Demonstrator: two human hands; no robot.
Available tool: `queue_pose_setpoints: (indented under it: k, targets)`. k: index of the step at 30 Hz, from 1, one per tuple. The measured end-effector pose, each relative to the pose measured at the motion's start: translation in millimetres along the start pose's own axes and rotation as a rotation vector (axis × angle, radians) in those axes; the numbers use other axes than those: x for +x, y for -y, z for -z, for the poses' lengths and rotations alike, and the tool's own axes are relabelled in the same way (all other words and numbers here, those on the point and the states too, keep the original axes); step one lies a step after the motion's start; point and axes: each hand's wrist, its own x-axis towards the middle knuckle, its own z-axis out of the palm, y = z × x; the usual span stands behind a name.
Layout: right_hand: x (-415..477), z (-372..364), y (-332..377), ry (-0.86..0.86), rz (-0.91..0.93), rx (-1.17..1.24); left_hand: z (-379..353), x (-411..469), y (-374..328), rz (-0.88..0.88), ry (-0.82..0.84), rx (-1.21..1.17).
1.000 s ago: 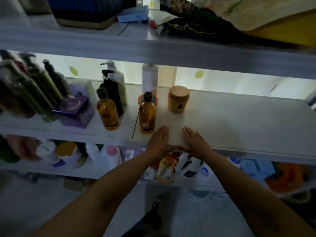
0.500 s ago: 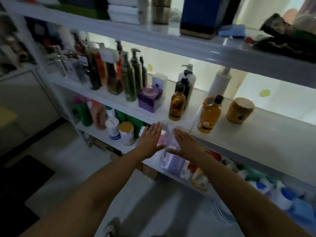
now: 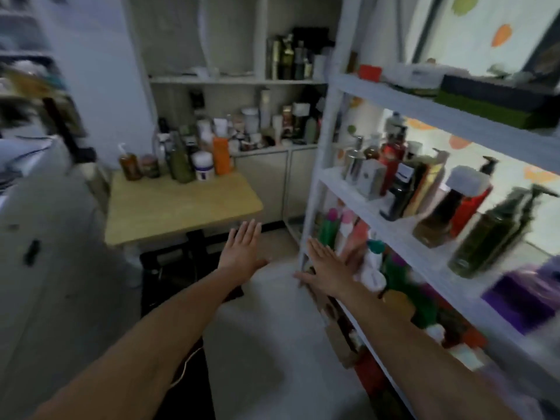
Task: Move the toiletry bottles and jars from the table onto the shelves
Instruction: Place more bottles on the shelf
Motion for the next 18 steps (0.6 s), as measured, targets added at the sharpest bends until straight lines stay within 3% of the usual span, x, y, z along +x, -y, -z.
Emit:
queue_pose_setpoints:
  k: [8,18]
  targets:
    - [138.5,-18.3,90.2,0.111,0.198,0.003,-1.2,-10.1,152.1,0.328,0.01,-0.052]
    - [276.2,-42.8,89.3,0.235,0.261,-0.007,-23.2,72.5,205.9,0.414,0.068,-0.086]
